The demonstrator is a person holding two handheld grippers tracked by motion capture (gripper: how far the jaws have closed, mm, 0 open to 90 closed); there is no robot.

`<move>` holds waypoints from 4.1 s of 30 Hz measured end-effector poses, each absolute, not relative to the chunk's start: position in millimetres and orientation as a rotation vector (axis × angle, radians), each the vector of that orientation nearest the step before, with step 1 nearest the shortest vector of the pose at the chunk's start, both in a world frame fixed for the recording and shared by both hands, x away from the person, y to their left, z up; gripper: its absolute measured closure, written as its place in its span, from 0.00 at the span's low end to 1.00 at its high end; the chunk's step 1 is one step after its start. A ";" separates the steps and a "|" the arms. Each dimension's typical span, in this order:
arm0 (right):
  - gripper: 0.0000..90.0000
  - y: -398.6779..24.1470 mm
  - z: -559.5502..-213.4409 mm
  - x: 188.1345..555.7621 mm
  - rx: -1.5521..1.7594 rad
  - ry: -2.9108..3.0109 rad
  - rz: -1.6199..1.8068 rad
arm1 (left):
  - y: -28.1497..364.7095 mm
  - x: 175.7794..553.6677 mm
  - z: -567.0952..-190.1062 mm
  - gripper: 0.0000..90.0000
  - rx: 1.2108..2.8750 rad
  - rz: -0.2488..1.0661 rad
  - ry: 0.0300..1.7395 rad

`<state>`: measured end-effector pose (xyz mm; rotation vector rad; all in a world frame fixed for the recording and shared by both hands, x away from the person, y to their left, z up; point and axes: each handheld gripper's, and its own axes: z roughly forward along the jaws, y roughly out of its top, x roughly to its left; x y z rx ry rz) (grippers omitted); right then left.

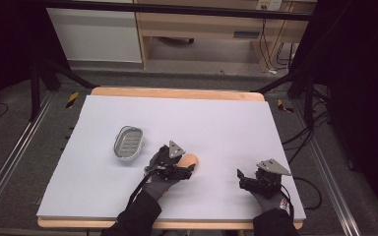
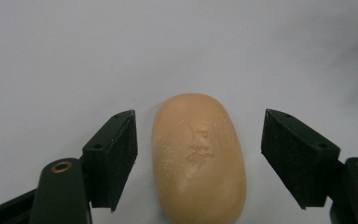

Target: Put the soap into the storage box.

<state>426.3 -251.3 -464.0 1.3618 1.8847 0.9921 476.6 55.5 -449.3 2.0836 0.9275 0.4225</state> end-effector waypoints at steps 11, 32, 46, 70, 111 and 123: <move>0.09 -251.3 -464.4 426.6 1.370 1.890 0.995 | 49.0 482.6 -459.8 0.29 2.119 0.396 0.946; 0.09 -250.9 -466.1 427.7 1.376 1.904 0.990 | 43.0 493.3 -474.3 0.32 2.186 0.356 0.966; 0.09 -251.7 -467.2 428.7 1.378 1.906 0.985 | 35.3 495.6 -477.7 0.33 2.212 0.375 0.983; 0.09 -252.3 -466.5 428.0 1.382 1.904 0.993 | 37.7 495.2 -469.9 0.35 2.213 0.386 0.974; 0.09 -251.3 -467.6 428.4 1.379 1.903 0.983 | 112.3 473.9 -404.6 0.35 2.081 0.473 0.970; 0.09 -251.2 -467.6 428.5 1.380 1.903 0.979 | 153.1 472.0 -396.0 0.35 2.035 0.512 1.025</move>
